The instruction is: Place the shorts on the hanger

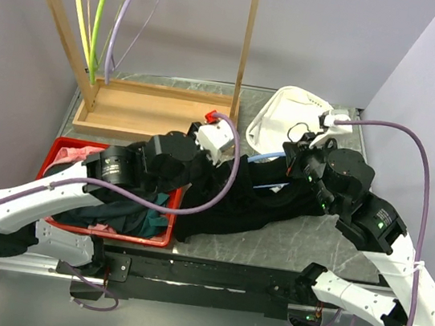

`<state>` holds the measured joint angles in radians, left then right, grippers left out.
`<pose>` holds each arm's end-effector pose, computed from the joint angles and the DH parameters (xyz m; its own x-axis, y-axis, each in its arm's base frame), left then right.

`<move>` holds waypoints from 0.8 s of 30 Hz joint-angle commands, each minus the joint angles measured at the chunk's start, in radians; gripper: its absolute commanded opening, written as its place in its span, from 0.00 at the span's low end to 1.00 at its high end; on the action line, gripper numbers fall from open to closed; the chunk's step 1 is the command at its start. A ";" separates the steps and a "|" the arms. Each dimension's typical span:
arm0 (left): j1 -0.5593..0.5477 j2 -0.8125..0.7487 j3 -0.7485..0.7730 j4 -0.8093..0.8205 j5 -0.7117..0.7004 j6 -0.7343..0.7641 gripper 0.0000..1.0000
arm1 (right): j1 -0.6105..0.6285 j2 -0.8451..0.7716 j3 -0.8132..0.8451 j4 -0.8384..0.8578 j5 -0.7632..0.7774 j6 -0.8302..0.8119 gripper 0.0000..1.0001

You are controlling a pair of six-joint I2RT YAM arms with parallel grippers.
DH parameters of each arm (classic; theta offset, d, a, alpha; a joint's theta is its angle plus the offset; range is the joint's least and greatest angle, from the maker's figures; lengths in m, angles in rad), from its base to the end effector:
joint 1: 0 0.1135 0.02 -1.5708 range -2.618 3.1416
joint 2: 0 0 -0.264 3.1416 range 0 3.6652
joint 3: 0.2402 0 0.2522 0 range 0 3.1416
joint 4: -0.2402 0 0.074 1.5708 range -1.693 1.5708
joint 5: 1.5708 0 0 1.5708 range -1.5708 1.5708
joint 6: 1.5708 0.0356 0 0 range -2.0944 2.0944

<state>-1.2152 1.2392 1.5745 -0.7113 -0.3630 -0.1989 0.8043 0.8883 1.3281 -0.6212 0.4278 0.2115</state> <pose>0.0973 -0.2257 0.4610 -0.2758 0.2120 -0.9376 0.7211 0.6906 -0.0560 0.1176 0.1009 0.4578 -0.2005 0.0671 -0.9774 -0.3378 0.9317 0.1333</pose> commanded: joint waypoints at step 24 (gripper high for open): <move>-0.009 -0.159 -0.301 0.403 0.141 -0.019 0.01 | -0.004 -0.020 0.022 0.046 -0.029 0.038 0.56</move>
<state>-1.2274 1.1511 1.2911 -0.4698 -0.2073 -0.1974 0.8024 0.8986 1.3369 -0.6304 0.3725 0.2211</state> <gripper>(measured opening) 0.181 0.329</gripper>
